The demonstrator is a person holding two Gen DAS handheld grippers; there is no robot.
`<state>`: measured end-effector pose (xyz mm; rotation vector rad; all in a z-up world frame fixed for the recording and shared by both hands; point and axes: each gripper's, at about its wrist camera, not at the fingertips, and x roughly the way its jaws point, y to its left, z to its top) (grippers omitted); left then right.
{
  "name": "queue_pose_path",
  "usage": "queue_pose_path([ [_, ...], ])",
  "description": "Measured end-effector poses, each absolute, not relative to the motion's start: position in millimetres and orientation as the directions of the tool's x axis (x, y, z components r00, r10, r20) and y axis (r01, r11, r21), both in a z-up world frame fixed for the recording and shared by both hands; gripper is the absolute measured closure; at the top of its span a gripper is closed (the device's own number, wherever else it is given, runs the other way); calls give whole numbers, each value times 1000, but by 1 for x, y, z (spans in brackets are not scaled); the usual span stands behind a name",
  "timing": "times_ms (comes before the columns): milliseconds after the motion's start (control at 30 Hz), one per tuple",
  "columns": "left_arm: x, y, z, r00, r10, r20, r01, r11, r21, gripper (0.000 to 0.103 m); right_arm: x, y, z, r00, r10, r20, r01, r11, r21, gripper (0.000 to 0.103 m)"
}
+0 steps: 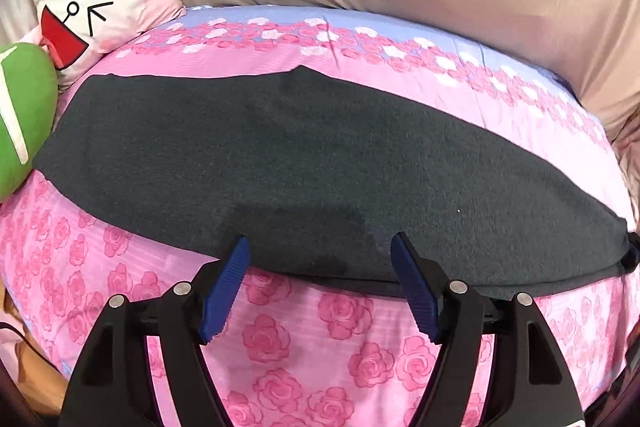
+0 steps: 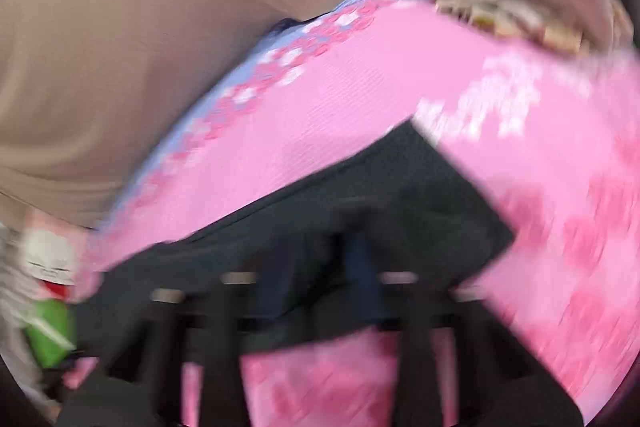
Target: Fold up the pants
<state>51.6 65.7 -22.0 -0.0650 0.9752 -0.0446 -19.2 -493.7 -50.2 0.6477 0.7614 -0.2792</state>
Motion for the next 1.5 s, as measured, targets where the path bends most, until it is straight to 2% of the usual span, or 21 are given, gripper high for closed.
queue_pose_path([
  [67,54,65,-21,558,-49,-828,1,998,-58,33,-22,-483,-21,795,26,-606,358,785,505,101],
  [100,54,66,-20,562,-38,-827,-8,999,-52,33,-34,-472,4,854,14,-520,284,824,489,101],
  [167,57,69,-20,566,-23,-824,-24,999,-45,32,-52,-465,27,898,6,-439,214,868,448,101],
  [200,59,69,-21,563,-20,-826,-27,999,-43,32,-54,-468,23,879,-15,-477,241,877,417,101],
  [300,65,68,-27,548,-19,-836,-31,999,-43,32,-41,-492,-33,732,-62,-678,386,858,338,100],
  [333,66,67,-29,541,-18,-841,-28,999,-39,32,-40,-496,-54,691,-49,-722,414,845,338,100],
  [400,69,66,-31,532,-20,-847,-22,999,-37,32,-42,-492,-68,661,-43,-749,426,843,328,99],
  [467,70,65,-32,533,-23,-846,-16,999,-38,32,-43,-486,-60,675,-65,-735,420,853,311,96],
  [633,76,92,-33,528,-1,-849,-77,996,-49,30,-52,-484,-49,696,-73,-714,438,831,341,96],
  [833,83,226,-31,527,-91,-845,-335,892,-305,29,-81,-438,-24,715,-138,-685,428,862,273,95],
  [933,82,294,-38,529,-75,-846,-463,809,-362,28,-82,-403,-21,720,-106,-686,375,891,256,94],
  [1100,89,353,-55,546,-157,-823,-515,712,-477,28,-62,-347,-26,703,-33,-710,290,925,244,93],
  [1133,90,359,-55,554,-152,-819,-518,707,-482,34,-57,-336,-28,700,-13,-714,268,931,247,93],
  [1167,93,364,-54,566,-138,-813,-514,712,-479,47,-52,-326,-29,696,4,-718,249,937,247,93],
  [1200,98,367,-55,566,-127,-815,-503,729,-463,93,-49,-320,-30,696,7,-718,241,939,243,93],
  [1233,103,369,-56,549,-119,-827,-502,744,-441,101,-45,-312,-30,696,19,-718,227,943,245,93],
  [1300,106,375,-52,567,-117,-815,-492,746,-449,101,-41,-302,-29,696,29,-718,212,946,244,93],
  [1400,105,368,-29,588,52,-807,-505,803,-317,101,-43,-297,-20,710,19,-704,204,951,232,91],
  [1433,111,371,-36,564,53,-824,-516,802,-302,99,-45,-298,-18,717,11,-697,207,952,228,86],
  [1467,121,371,-46,522,42,-852,-520,807,-279,98,-47,-301,-17,722,1,-691,211,952,222,68],
  [1500,128,368,-56,474,33,-880,-514,822,-246,94,-50,-306,-17,725,-17,-688,222,952,210,55],
])
